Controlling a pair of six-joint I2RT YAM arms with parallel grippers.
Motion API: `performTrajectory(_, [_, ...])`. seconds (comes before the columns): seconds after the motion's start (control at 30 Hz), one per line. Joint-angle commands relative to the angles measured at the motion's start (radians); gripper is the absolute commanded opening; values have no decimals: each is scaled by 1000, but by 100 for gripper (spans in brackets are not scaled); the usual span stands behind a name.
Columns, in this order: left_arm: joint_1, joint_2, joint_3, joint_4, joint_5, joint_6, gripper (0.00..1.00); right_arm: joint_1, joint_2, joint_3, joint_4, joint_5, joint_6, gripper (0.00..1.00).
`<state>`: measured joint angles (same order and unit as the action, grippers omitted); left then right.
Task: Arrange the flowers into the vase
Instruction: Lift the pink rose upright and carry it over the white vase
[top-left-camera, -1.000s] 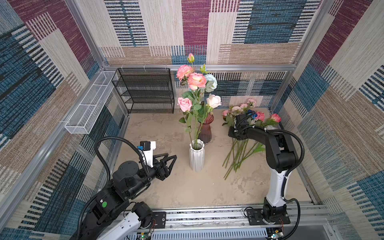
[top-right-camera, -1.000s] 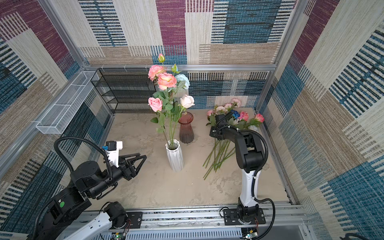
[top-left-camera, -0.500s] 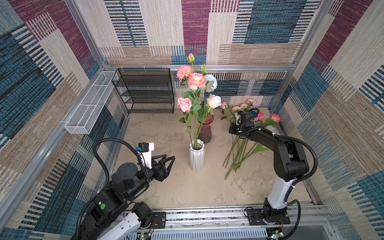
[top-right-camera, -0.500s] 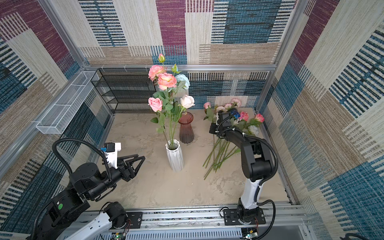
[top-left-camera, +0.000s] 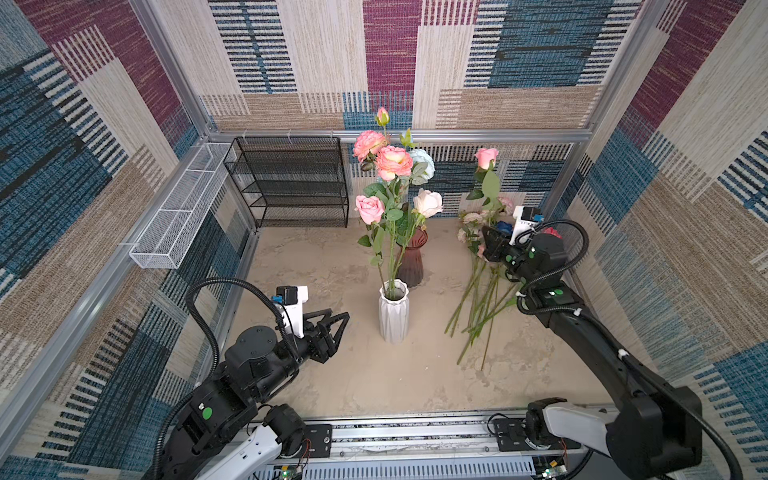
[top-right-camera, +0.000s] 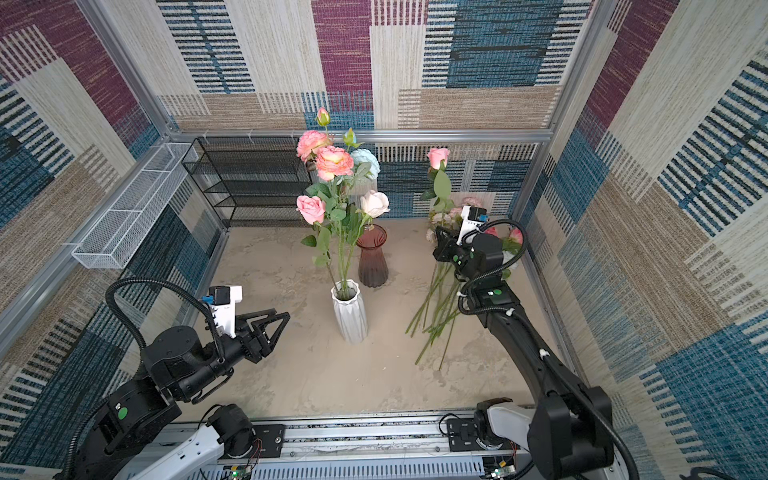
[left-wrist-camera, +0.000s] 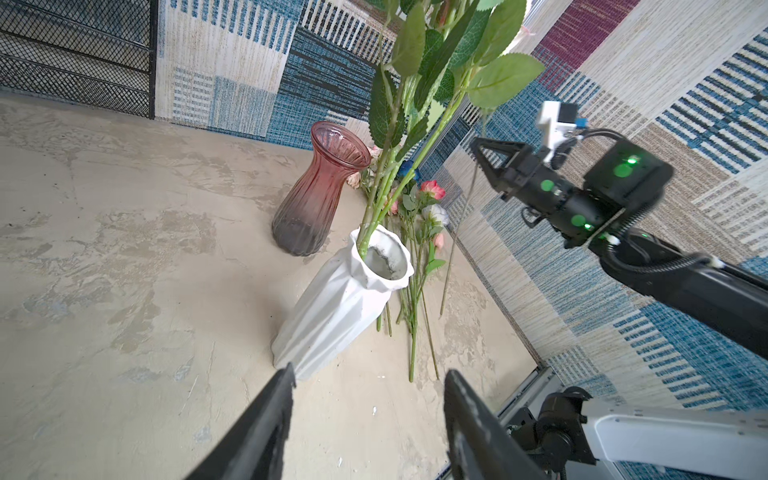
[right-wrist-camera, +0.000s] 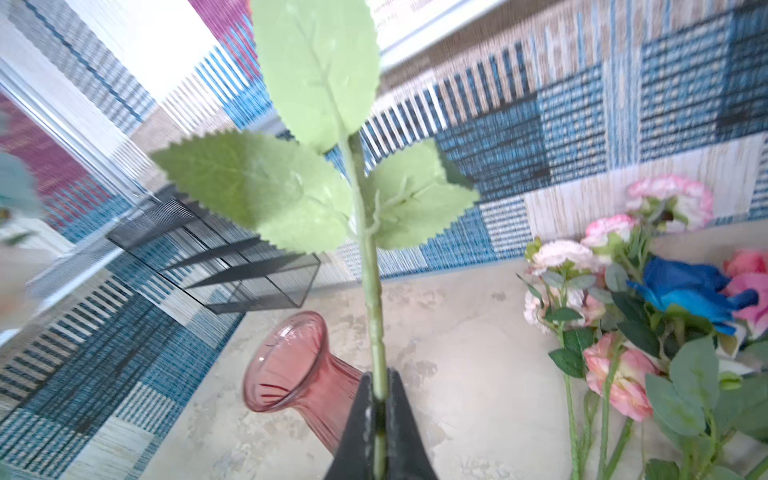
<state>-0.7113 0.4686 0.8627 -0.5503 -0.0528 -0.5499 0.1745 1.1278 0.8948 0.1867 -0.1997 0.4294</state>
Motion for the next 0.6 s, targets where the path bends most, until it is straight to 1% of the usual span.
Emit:
performTrajectory(0.0, [0, 3, -2, 25, -26, -38, 59, 1, -121, -28, 63, -44, 38, 0])
performTrajectory(0.13, [0, 10, 1, 31, -27, -44, 59, 14, -249, -29, 77, -155, 73, 0])
performTrajectory(0.2, [1, 15, 3, 31, -27, -44, 59, 35, -283, -14, 94, -202, 87, 0])
performTrajectory(0.23, [0, 18, 4, 32, -26, -45, 59, 64, -291, -2, 104, -220, 85, 0])
performTrajectory(0.3, [0, 24, 6, 34, -27, -47, 59, 169, -277, 43, 97, -194, 32, 0])
performTrajectory(0.37, [0, 32, 7, 39, -26, -50, 59, 327, -234, 109, 82, -122, -57, 0])
performTrajectory(0.4, [1, 36, 8, 40, -24, -51, 59, 380, -213, 129, 93, -101, -78, 0])
performTrajectory(0.47, [0, 40, 10, 39, -18, -56, 59, 456, -172, 159, 151, -75, -111, 0])
performTrajectory(0.57, [1, 42, 10, 34, -16, -61, 59, 519, -108, 208, 238, -57, -154, 0])
